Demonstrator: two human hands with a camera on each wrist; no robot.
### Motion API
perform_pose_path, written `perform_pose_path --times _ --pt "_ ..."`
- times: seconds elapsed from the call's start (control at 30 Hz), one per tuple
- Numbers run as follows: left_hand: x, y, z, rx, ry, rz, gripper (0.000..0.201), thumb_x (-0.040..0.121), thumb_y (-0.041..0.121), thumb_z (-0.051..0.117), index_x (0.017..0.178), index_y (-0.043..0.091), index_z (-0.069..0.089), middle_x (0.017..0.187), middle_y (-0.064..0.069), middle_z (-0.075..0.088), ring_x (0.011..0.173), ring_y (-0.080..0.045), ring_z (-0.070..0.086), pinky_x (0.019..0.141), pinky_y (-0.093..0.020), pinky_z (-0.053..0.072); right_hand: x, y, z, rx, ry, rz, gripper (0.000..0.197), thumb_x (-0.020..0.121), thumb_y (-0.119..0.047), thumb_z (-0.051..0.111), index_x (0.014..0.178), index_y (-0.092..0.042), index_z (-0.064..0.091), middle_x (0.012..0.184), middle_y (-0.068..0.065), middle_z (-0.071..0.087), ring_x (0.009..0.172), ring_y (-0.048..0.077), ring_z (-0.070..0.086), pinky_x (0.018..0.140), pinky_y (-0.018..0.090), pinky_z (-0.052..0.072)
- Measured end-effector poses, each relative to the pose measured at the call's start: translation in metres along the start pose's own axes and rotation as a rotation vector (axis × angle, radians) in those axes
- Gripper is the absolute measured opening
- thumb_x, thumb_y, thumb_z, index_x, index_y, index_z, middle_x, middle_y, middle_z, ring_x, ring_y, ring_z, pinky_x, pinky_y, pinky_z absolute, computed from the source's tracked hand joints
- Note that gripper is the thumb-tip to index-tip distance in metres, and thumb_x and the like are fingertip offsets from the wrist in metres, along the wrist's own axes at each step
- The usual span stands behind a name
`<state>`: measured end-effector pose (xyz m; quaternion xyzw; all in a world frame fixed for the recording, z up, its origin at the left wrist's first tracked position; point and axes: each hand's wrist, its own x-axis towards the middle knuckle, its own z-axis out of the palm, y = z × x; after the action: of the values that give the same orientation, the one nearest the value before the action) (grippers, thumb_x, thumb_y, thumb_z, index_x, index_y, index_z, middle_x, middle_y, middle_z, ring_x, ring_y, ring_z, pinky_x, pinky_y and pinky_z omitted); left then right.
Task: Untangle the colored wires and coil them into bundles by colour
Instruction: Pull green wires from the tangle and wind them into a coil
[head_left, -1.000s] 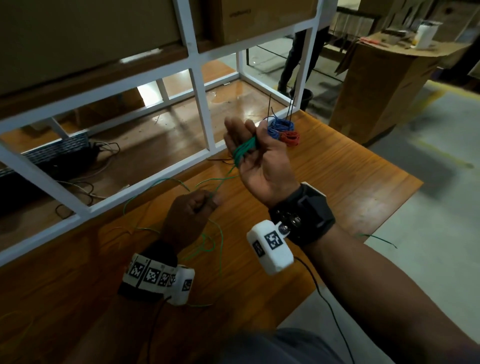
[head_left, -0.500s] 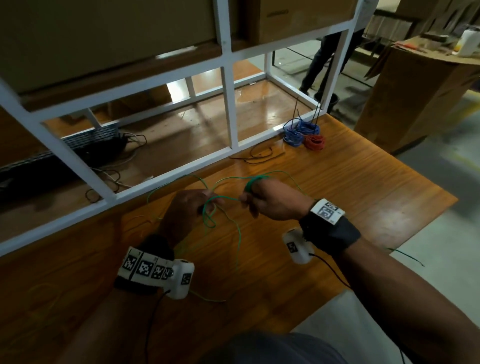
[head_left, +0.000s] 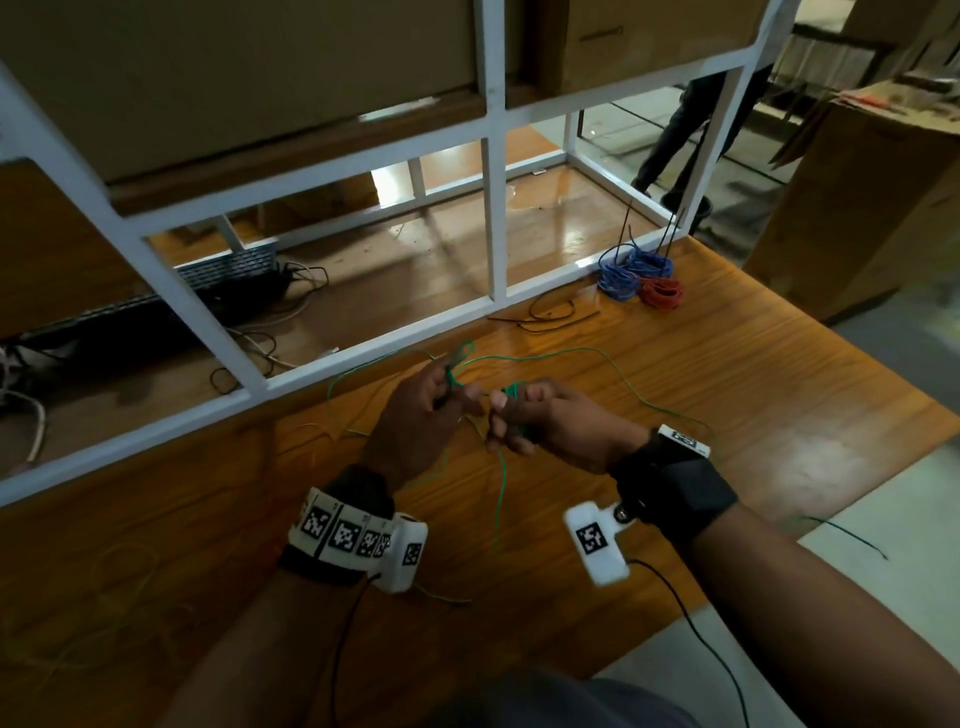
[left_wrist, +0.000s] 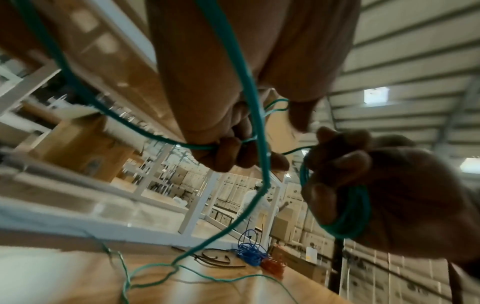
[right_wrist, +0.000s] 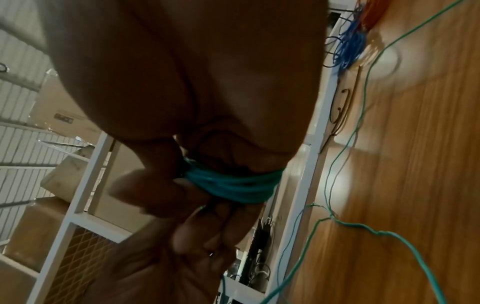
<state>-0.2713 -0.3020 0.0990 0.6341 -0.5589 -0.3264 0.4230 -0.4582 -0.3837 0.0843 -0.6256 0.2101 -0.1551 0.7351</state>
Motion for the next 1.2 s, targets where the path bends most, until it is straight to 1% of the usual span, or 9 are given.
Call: perform_pose_path --times 0.13,0.23,0.3,0.37,0.53,0.77,0.93,1.03,1.2 --pt "-0.003 -0.008 -0.005 0.23 0.075 0.016 0.054 0.098 0.039 0.051 0.148 0.023 0.036 0.086 0.007 0.074 0.085 -0.009 0.069 0.083 -0.041 0.054 0.004 0.003 -0.001 -0.028 0.043 -0.021 0.037 0.108 -0.029 0.05 0.09 -0.001 0.067 0.06 0.002 0.059 0.08 0.029 0.062 0.079 0.031 0.047" --pt "-0.004 -0.002 -0.009 0.233 0.205 -0.034 0.046 0.095 0.04 0.059 0.136 0.019 0.049 0.074 0.005 0.074 0.075 -0.003 0.069 0.074 -0.026 0.052 0.007 0.003 0.001 0.185 0.054 -0.024 0.032 0.106 -0.026 0.052 0.086 -0.006 0.066 0.056 0.002 0.053 0.077 0.026 0.062 0.089 0.037 0.048" --pt "-0.006 0.006 -0.015 0.207 0.224 -0.038 0.019 0.095 0.03 0.063 0.105 0.015 0.068 0.061 0.002 0.069 0.055 0.002 0.062 0.058 -0.017 0.045 0.009 0.002 -0.003 0.035 0.184 -0.017 0.033 0.107 -0.025 0.051 0.084 -0.005 0.064 0.061 0.005 0.053 0.075 0.026 0.06 0.085 0.038 0.049" --pt "-0.008 0.007 -0.03 0.185 0.206 -0.066 0.02 0.093 0.024 0.065 0.078 0.014 0.073 0.056 0.001 0.064 0.044 0.001 0.052 0.052 -0.018 0.04 0.008 0.002 -0.013 -0.293 0.356 -0.013 0.038 0.107 -0.029 0.052 0.086 0.0 0.064 0.072 0.009 0.061 0.073 0.023 0.06 0.08 0.04 0.051" --pt "-0.008 -0.002 -0.079 -0.033 0.367 -0.214 0.025 0.095 0.023 0.063 0.076 0.012 0.074 0.057 -0.003 0.056 0.043 -0.008 0.041 0.042 -0.018 0.029 0.0 0.007 -0.047 -0.56 0.493 0.0 0.037 0.104 -0.038 0.054 0.079 -0.015 0.067 0.077 0.008 0.07 0.072 0.023 0.067 0.08 0.052 0.055" --pt "0.008 0.0 -0.098 0.256 0.432 -0.027 0.028 0.096 0.025 0.06 0.073 0.018 0.073 0.064 0.0 0.063 0.058 -0.012 0.058 0.056 -0.025 0.048 -0.002 0.014 -0.045 -0.611 -0.074 0.356 0.039 0.106 -0.036 0.052 0.084 -0.007 0.067 0.067 -0.007 0.064 0.065 0.012 0.056 0.074 0.034 0.042" --pt "0.021 0.005 -0.105 0.336 0.366 0.18 0.029 0.098 0.024 0.059 0.076 0.01 0.073 0.067 -0.004 0.066 0.06 -0.013 0.06 0.056 -0.016 0.043 -0.012 -0.004 -0.028 -0.386 -0.438 0.366 0.039 0.107 -0.032 0.049 0.083 -0.004 0.063 0.069 0.013 0.062 0.062 0.012 0.06 0.065 0.022 0.044" --pt "0.039 0.003 -0.099 0.295 0.336 0.192 0.03 0.095 0.03 0.057 0.075 0.013 0.072 0.063 0.003 0.063 0.057 -0.008 0.057 0.058 -0.022 0.044 -0.014 -0.001 0.001 -0.16 -0.595 0.358 0.038 0.107 -0.028 0.043 0.086 -0.003 0.062 0.056 0.004 0.059 0.073 0.023 0.067 0.084 0.039 0.048" --pt "0.063 -0.015 -0.079 0.035 0.234 -0.032 0.026 0.099 0.016 0.056 0.078 0.015 0.071 0.055 0.01 0.058 0.046 0.0 0.045 0.049 -0.016 0.037 -0.006 -0.008 0.045 0.23 -0.799 0.147 0.033 0.105 -0.025 0.043 0.097 -0.003 0.066 0.072 0.013 0.072 0.082 0.028 0.069 0.1 0.059 0.032"
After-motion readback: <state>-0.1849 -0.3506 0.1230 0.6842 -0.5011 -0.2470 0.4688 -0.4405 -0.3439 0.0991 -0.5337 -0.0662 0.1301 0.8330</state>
